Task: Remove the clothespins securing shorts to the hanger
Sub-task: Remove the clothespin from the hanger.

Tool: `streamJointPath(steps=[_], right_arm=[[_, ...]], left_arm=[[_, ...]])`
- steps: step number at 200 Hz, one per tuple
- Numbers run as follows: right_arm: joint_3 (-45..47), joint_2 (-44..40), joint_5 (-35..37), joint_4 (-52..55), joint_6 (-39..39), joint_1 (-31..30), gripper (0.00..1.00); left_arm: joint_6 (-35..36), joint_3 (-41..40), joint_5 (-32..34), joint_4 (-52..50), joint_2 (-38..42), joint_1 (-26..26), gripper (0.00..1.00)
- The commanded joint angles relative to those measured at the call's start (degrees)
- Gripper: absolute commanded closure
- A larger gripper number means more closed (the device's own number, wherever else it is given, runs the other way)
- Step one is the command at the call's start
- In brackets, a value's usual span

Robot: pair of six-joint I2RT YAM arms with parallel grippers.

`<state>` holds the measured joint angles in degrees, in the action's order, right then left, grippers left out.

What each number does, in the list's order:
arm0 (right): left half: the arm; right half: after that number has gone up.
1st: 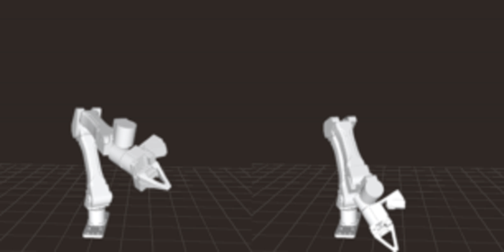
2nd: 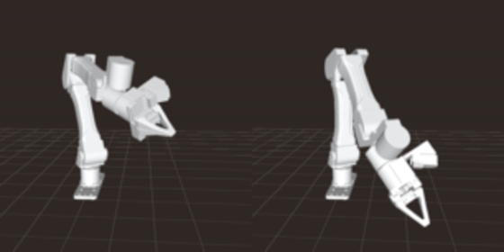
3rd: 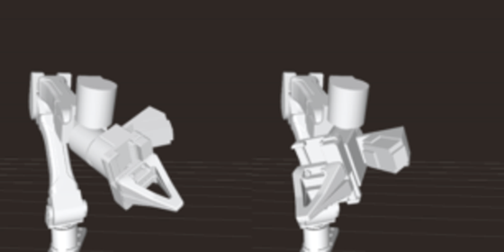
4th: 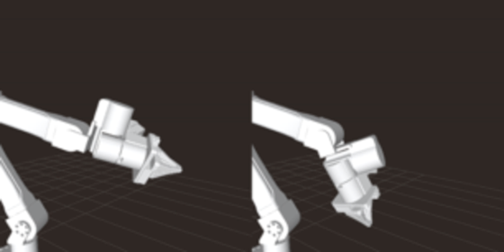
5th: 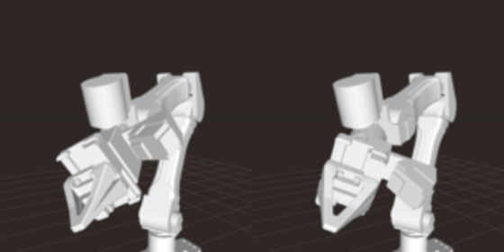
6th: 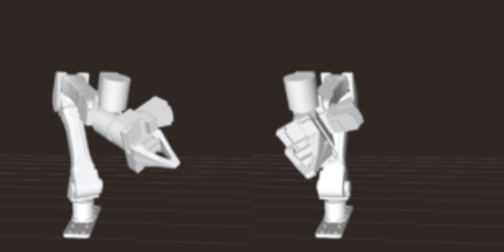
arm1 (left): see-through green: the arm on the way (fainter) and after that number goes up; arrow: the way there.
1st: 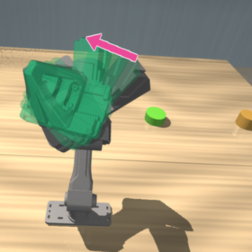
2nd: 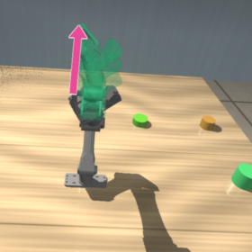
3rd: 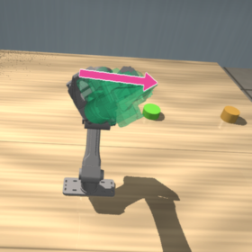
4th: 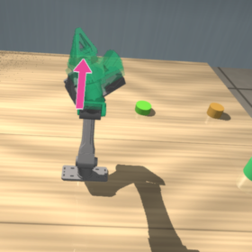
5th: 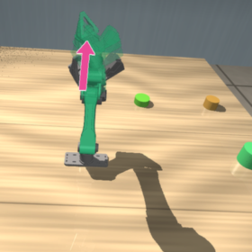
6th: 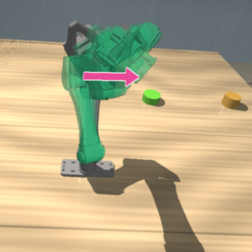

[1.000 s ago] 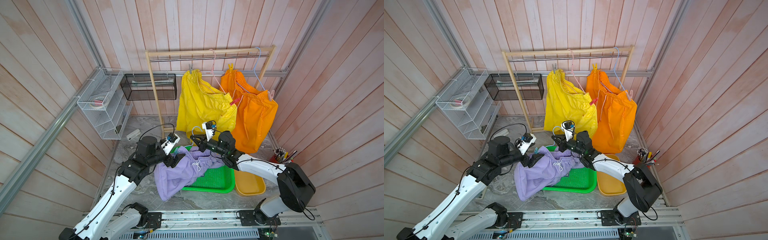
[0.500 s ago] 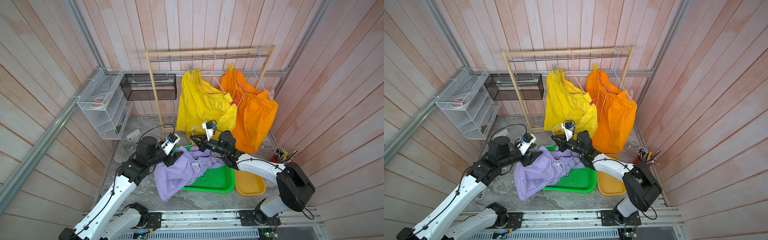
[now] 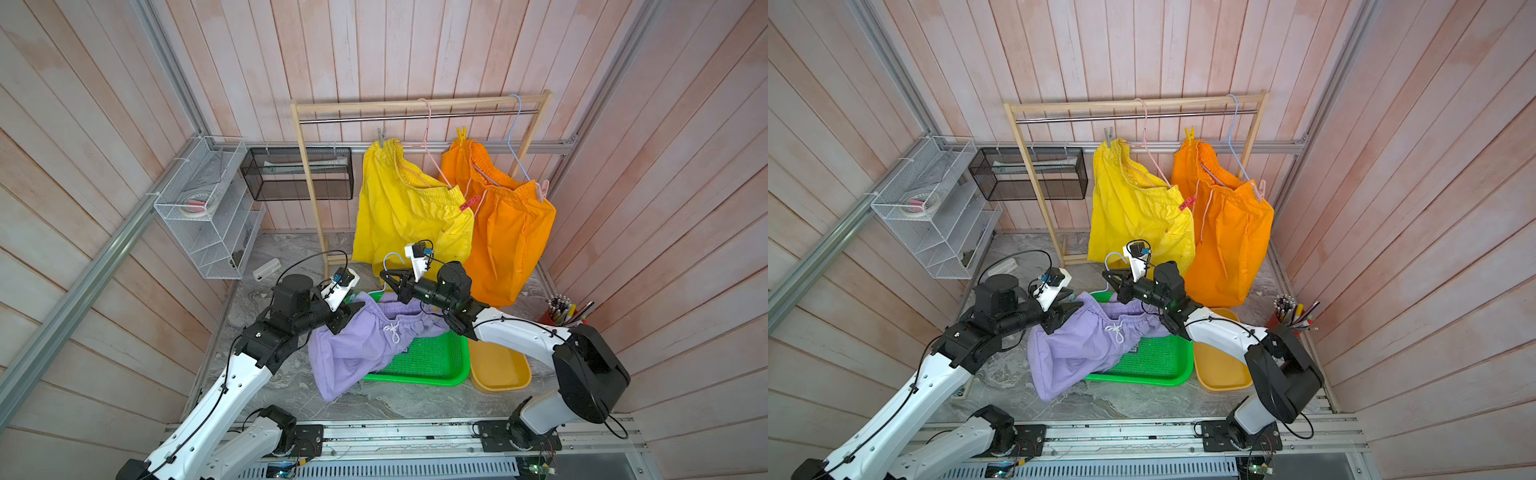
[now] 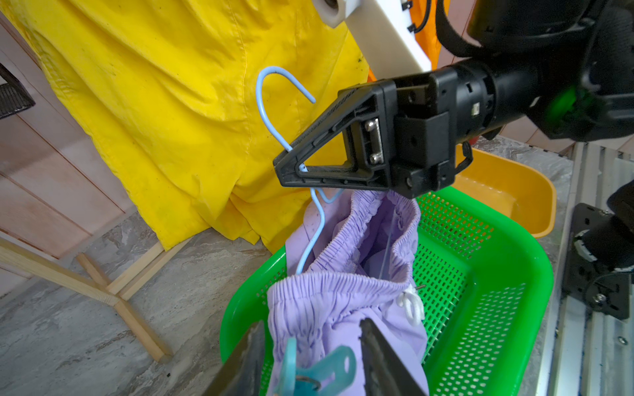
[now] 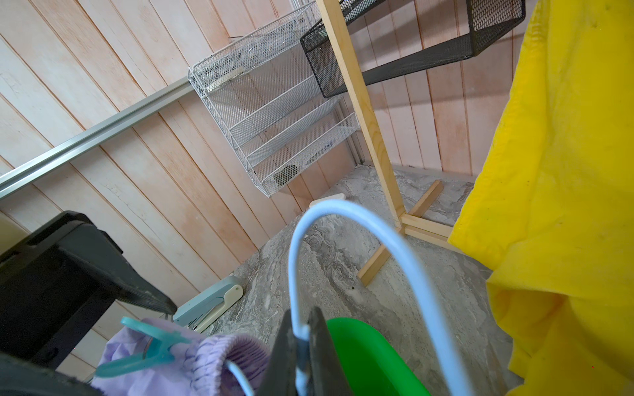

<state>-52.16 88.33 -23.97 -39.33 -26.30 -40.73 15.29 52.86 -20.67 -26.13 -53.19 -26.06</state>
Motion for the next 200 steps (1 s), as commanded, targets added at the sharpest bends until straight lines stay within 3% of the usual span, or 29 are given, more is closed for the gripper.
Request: streamJointPath(steps=[1,35,62,112,200], right_arm=[[-0.8,1.0,-0.9,-3.0,-1.1,0.3,1.00],[-0.7,1.1,-0.9,-3.2,-1.3,0.3,1.00],[-0.7,1.3,-1.0,-3.2,-1.4,0.3,1.00],[0.1,1.7,-0.8,-3.7,-1.5,0.3,1.00],[4.7,5.4,-0.5,-8.6,-4.3,0.0,1.00]], left_arm=[[0.1,-1.0,-0.1,0.6,0.1,-0.3,0.56],[0.0,-1.2,0.0,0.9,0.3,-0.4,0.62],[-0.2,-1.2,0.0,1.3,0.1,-0.3,0.77],[-0.9,-2.0,-0.6,3.4,1.6,-0.4,0.89],[-2.1,-4.4,3.1,7.1,7.5,-0.3,0.89]])
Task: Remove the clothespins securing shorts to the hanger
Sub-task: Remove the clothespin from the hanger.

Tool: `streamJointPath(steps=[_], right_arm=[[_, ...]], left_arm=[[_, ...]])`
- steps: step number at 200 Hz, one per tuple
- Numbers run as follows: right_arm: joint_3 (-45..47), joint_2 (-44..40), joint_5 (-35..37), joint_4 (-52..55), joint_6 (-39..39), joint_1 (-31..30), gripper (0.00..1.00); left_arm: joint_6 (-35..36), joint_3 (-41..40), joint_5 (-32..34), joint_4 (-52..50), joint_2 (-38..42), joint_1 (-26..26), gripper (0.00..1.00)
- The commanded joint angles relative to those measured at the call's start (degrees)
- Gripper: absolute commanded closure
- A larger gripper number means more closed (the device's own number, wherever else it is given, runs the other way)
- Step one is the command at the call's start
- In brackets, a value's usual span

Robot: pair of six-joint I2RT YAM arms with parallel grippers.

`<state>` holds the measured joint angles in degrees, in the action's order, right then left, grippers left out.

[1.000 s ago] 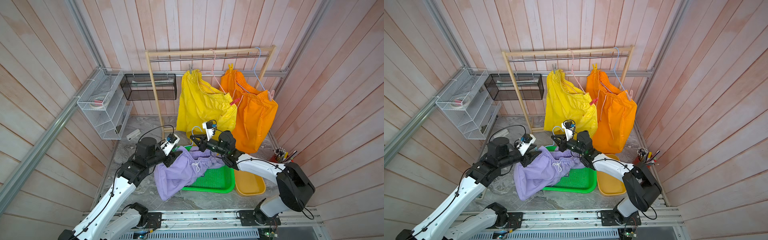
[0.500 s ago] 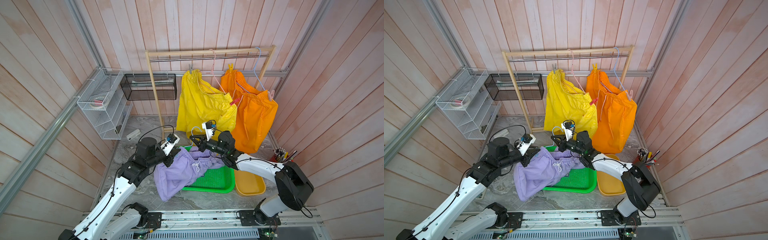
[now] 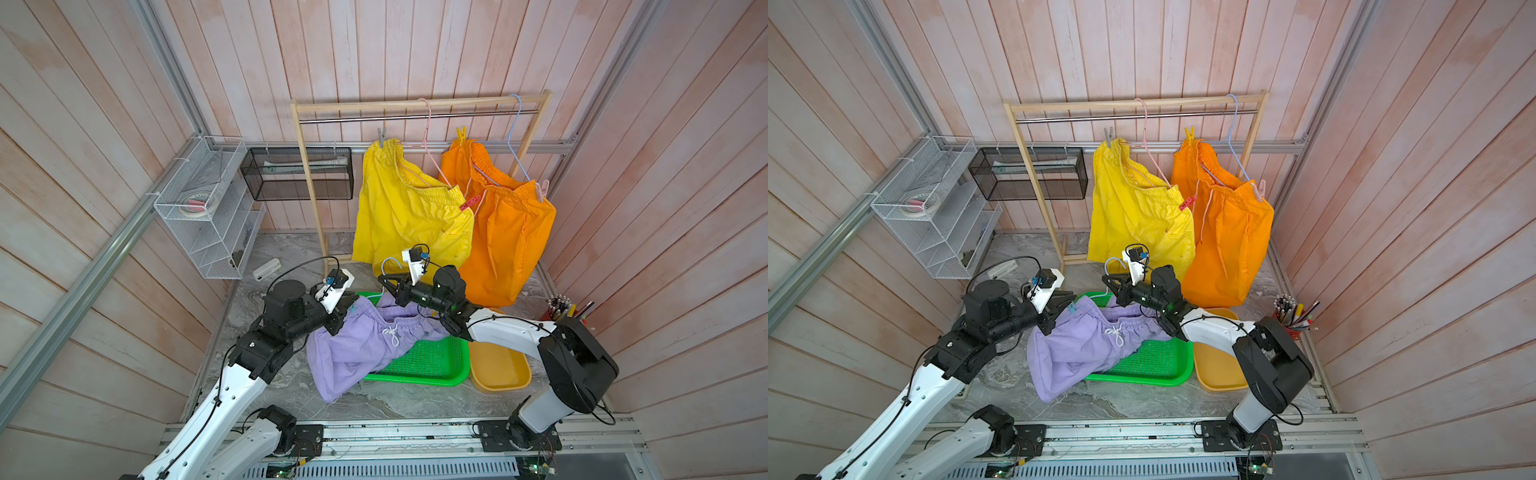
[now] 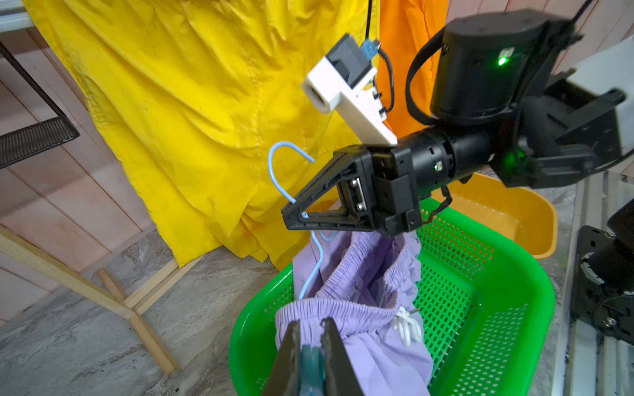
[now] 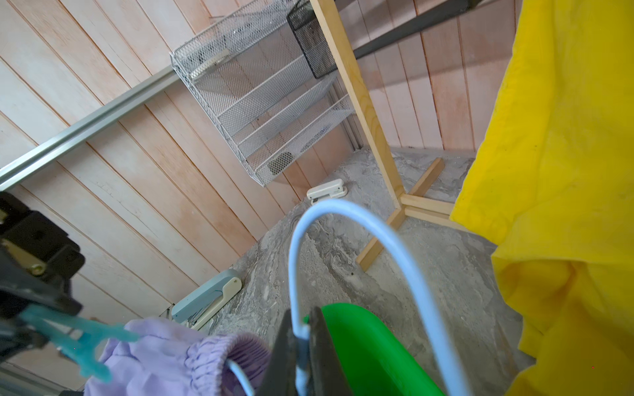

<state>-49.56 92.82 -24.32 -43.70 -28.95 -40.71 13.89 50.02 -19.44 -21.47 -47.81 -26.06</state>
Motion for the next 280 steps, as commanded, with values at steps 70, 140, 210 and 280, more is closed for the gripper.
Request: streamJointPath(steps=[70,140,210,280], right_arm=[[4.5,1.4,-1.5,-7.5,-5.4,-0.4,0.94],[6.6,-1.7,-0.5,-6.7,-7.8,-0.4,0.61],[8.0,-6.9,2.9,0.5,-7.6,-0.2,0.38],[13.4,-21.1,7.0,9.8,-5.3,3.7,0.26]], left_arm=[[-1.0,-2.3,3.9,2.8,3.9,-0.4,0.89],[-1.2,-2.6,3.6,2.5,4.6,-0.3,0.89],[-1.4,-2.6,3.7,2.4,6.0,-0.3,0.89],[-3.5,1.1,0.1,1.8,3.2,-0.5,0.89]])
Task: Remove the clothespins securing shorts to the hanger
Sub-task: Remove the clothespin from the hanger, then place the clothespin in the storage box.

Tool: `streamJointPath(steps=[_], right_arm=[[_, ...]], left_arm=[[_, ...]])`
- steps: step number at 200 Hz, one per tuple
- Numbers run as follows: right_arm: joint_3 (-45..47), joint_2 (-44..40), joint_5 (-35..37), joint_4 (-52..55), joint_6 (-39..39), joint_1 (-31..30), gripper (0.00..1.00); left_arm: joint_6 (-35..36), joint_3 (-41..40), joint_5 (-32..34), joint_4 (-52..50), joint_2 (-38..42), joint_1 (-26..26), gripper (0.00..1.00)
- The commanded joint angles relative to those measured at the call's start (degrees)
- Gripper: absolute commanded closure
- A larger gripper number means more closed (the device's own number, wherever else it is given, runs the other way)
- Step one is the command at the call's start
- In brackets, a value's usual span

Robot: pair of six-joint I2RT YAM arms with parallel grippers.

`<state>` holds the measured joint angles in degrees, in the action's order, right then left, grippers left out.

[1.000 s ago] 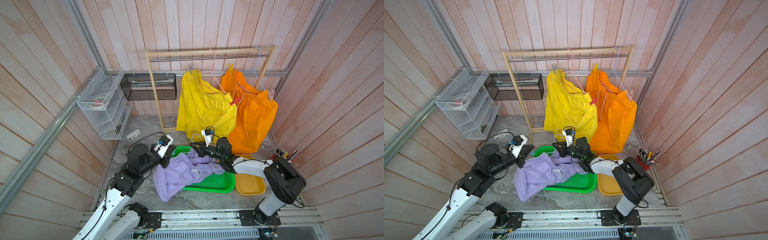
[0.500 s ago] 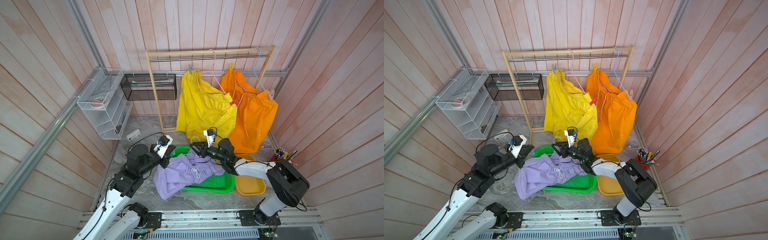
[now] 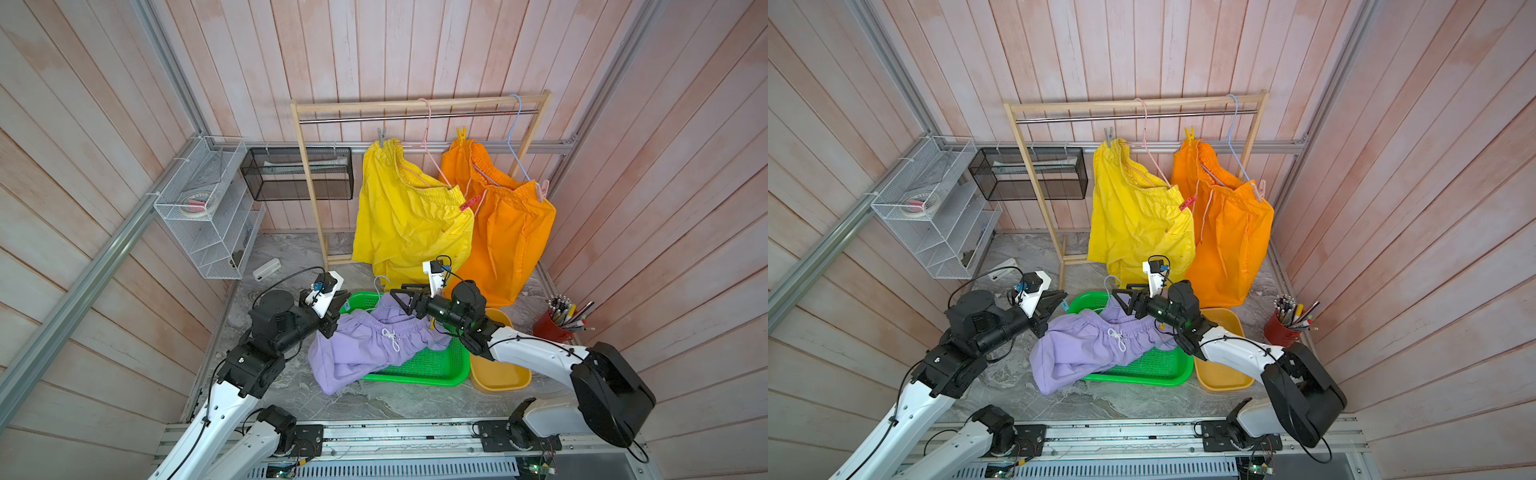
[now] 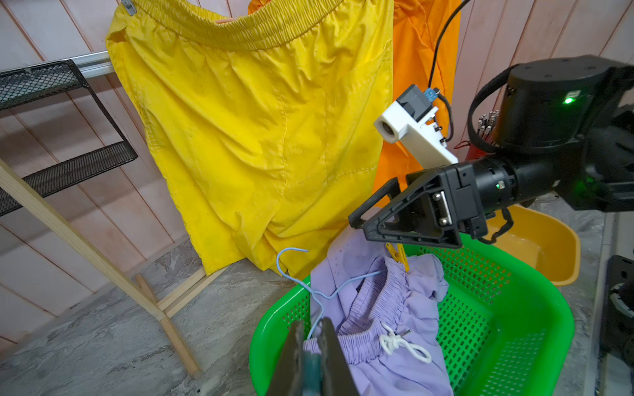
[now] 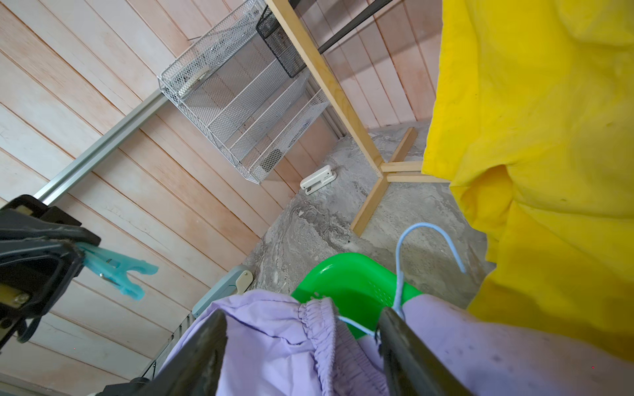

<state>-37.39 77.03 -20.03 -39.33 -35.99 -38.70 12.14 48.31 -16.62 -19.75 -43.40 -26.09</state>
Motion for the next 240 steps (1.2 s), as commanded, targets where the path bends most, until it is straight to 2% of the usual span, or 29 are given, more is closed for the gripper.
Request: streamJointPath(steps=[1,23,39,61,90,107,130,149,174,177,187,240], right_arm=[[1.3,-5.6,2.9,5.7,1.8,1.8,0.26],[1.8,-12.7,6.8,12.5,3.7,3.5,0.22],[2.1,-18.2,10.1,17.7,5.2,4.8,0.18],[1.6,-25.9,14.7,25.2,7.2,6.8,0.15],[-0.2,-35.2,20.8,34.2,9.3,9.5,0.11],[-1.5,-40.2,24.8,38.3,10.9,10.4,0.09],[-3.2,-46.1,31.8,41.7,13.3,10.3,0.06],[-3.7,-50.1,35.9,43.0,14.5,10.4,0.06],[-3.7,-53.7,38.6,43.5,15.0,10.3,0.05],[-3.7,-54.0,38.8,43.5,15.1,10.3,0.05],[-3.5,-54.7,39.7,43.6,15.5,10.3,0.05],[-2.0,-57.0,41.9,43.5,16.6,10.4,0.05]], left_arm=[[-1.8,2.9,-2.8,0.1,-1.3,-0.5,0.89],[-4.5,3.9,-5.3,2.5,-2.4,-1.6,0.89],[-6.6,3.9,-5.6,5.8,-3.1,-4.2,0.89],[-7.7,4.9,-2.7,10.2,-5.8,-10.6,0.89],[-7.4,8.6,1.7,14.8,-14.0,-21.0,0.88],[-8.4,10.4,0.1,19.5,-19.7,-24.4,0.84],[-12.6,10.0,-4.5,31.2,-26.6,-25.8,0.82],[-14.0,10.9,-5.2,37.7,-32.6,-26.9,0.82],[-13.3,16.1,-4.9,38.6,-41.4,-28.1,0.81],[-13.3,16.8,-4.9,38.6,-42.6,-29.8,0.81],[-13.1,18.8,-4.9,39.3,-45.9,-30.8,0.81],[-16.2,25.0,-5.6,45.8,-59.8,-32.9,0.75]])
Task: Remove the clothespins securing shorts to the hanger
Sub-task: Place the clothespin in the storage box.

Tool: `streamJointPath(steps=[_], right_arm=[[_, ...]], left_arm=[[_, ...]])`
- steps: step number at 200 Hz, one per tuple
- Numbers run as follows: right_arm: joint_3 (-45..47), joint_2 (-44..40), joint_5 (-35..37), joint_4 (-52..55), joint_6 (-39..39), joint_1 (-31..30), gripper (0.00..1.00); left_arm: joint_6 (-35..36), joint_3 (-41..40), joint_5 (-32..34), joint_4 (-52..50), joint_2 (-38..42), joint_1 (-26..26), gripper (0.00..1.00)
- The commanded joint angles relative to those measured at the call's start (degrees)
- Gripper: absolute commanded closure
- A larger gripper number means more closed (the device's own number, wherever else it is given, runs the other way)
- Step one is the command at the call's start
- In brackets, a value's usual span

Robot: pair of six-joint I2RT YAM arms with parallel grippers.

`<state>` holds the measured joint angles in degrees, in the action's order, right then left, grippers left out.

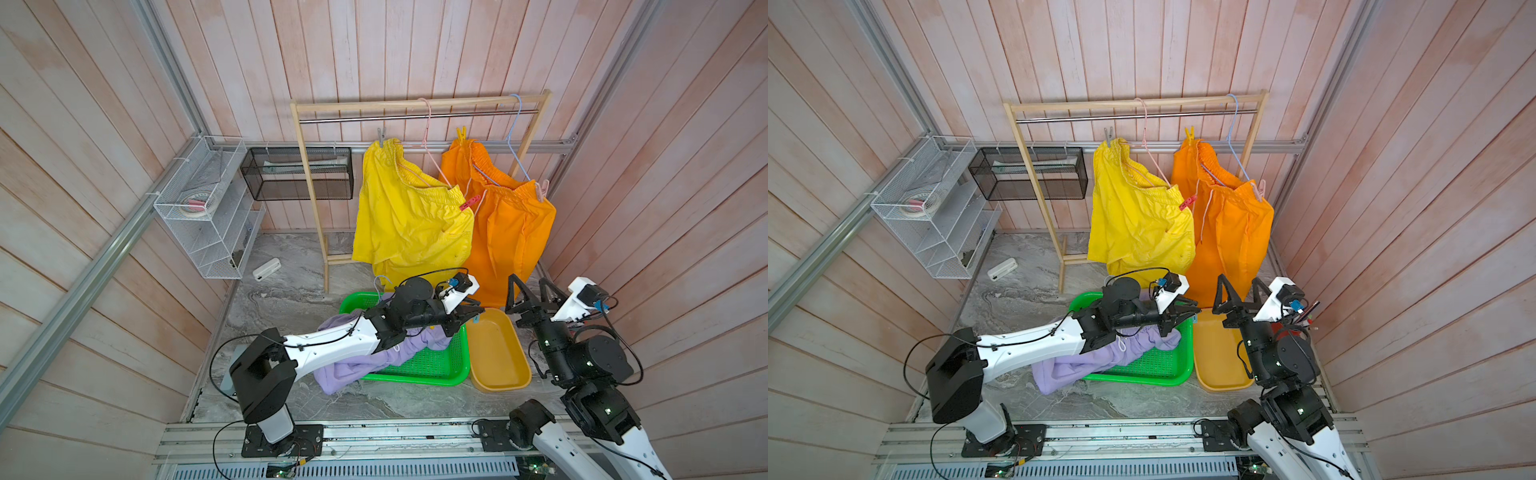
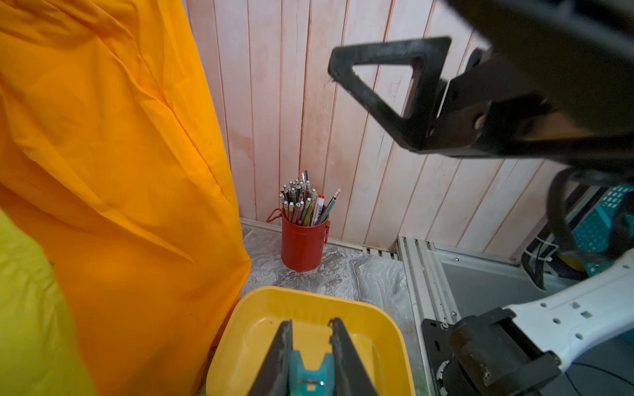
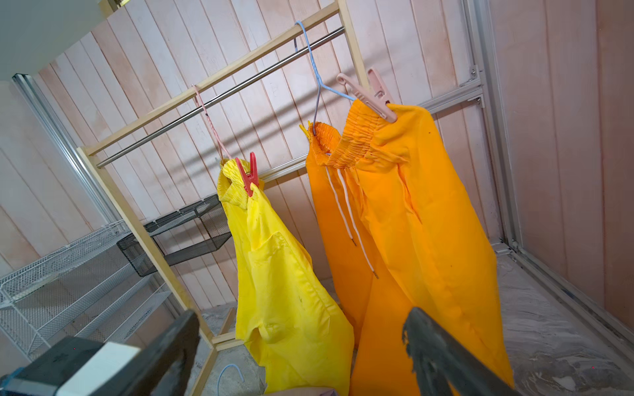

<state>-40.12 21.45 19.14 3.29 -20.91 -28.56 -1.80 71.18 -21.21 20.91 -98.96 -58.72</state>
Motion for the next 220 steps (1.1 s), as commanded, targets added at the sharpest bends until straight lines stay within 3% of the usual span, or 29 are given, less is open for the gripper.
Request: streamJointPath(steps=[1,76,113,164,220], right_arm=[[0.8,-1.4,2.8,0.8,1.5,0.2,0.05],[3.0,-3.1,4.1,0.0,2.4,0.2,0.05],[2.9,-3.5,4.0,0.6,2.5,0.2,0.05],[3.1,-3.6,3.1,1.0,1.8,0.2,0.05],[4.0,-2.6,1.5,0.4,0.2,0.2,0.05]], left_arm=[[-2.2,2.1,-1.0,5.3,-4.4,-0.2,0.75],[-13.1,6.3,-6.6,18.6,-19.8,-1.4,0.59],[-15.9,7.3,-7.6,22.0,-23.3,-1.8,0.39],[-14.6,4.7,-6.1,21.5,-17.4,-1.8,0.00],[-12.1,-3.6,-1.2,16.6,-4.2,-1.8,0.00]])
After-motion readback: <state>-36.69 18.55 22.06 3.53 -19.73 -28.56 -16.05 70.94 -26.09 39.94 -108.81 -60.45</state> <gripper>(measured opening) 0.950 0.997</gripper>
